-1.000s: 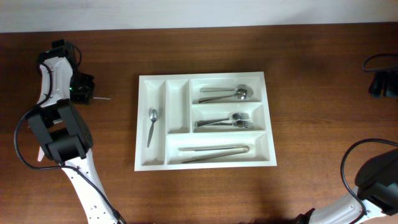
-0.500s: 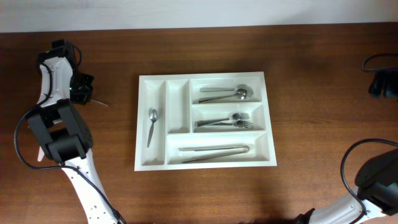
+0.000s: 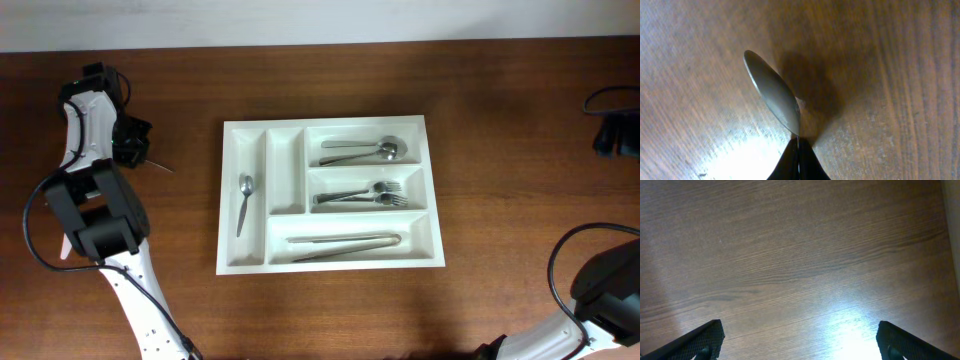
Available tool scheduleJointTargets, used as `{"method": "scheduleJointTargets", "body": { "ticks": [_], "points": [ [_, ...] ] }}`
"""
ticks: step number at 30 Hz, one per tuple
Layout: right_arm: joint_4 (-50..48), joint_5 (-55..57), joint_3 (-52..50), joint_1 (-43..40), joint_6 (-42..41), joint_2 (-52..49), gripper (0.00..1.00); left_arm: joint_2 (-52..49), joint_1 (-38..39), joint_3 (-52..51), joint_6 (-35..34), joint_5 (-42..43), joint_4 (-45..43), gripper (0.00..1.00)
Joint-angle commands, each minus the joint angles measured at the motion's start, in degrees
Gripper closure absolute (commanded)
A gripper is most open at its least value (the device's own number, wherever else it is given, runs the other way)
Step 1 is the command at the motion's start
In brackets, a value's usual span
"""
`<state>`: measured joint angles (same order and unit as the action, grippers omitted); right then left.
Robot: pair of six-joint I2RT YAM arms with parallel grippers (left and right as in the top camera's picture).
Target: Pack container
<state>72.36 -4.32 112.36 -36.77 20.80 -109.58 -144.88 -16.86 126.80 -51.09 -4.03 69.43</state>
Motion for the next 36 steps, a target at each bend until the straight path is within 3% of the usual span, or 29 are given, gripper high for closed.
{"method": "scheduleJointTargets", "body": {
  "ticks": [1, 7, 10, 17, 24, 26, 27, 28, 29, 36],
  "points": [
    [0.0, 0.1, 0.0, -0.4, -0.5, 0.1, 0.01, -2.3, -0.1, 4.0, 8.2, 2.0, -0.2, 0.98],
    [0.0, 0.1, 0.0, -0.4, -0.5, 0.1, 0.01, -2.3, 0.4, 13.3, 24.3, 13.9, 0.6, 0.99],
    [0.0, 0.1, 0.0, -0.4, -0.5, 0.1, 0.01, -2.2, 1.6, 19.2, 31.3, 15.9, 4.1, 0.98],
    [0.0, 0.1, 0.0, -0.4, -0.5, 0.1, 0.01, -2.2, 5.6, 29.6, 39.7, 15.9, 11.2, 0.97],
    [0.0, 0.1, 0.0, -0.4, -0.5, 0.1, 0.01, -2.2, 9.3, 32.3, 41.8, 15.9, 19.1, 0.87],
    [0.0, 0.1, 0.0, -0.4, -0.5, 0.1, 0.01, -2.2, 10.2, 32.3, 41.8, 15.9, 21.4, 0.81],
    [0.0, 0.1, 0.0, -0.4, -0.5, 0.1, 0.01, -2.2, 10.6, 32.3, 41.8, 15.9, 22.7, 0.73],
    [0.0, 0.1, 0.0, -0.4, -0.5, 0.1, 0.01, -2.2, 11.0, 32.3, 41.8, 16.0, 23.8, 0.34],
    [0.0, 0.1, 0.0, -0.4, -0.5, 0.1, 0.01, -2.2, 11.3, 32.3, 41.8, 16.6, 25.2, 0.01],
    [0.0, 0.1, 0.0, -0.4, -0.5, 0.1, 0.01, -2.2, 12.5, 32.3, 49.1, 25.9, 27.3, 0.01]
  ]
}}
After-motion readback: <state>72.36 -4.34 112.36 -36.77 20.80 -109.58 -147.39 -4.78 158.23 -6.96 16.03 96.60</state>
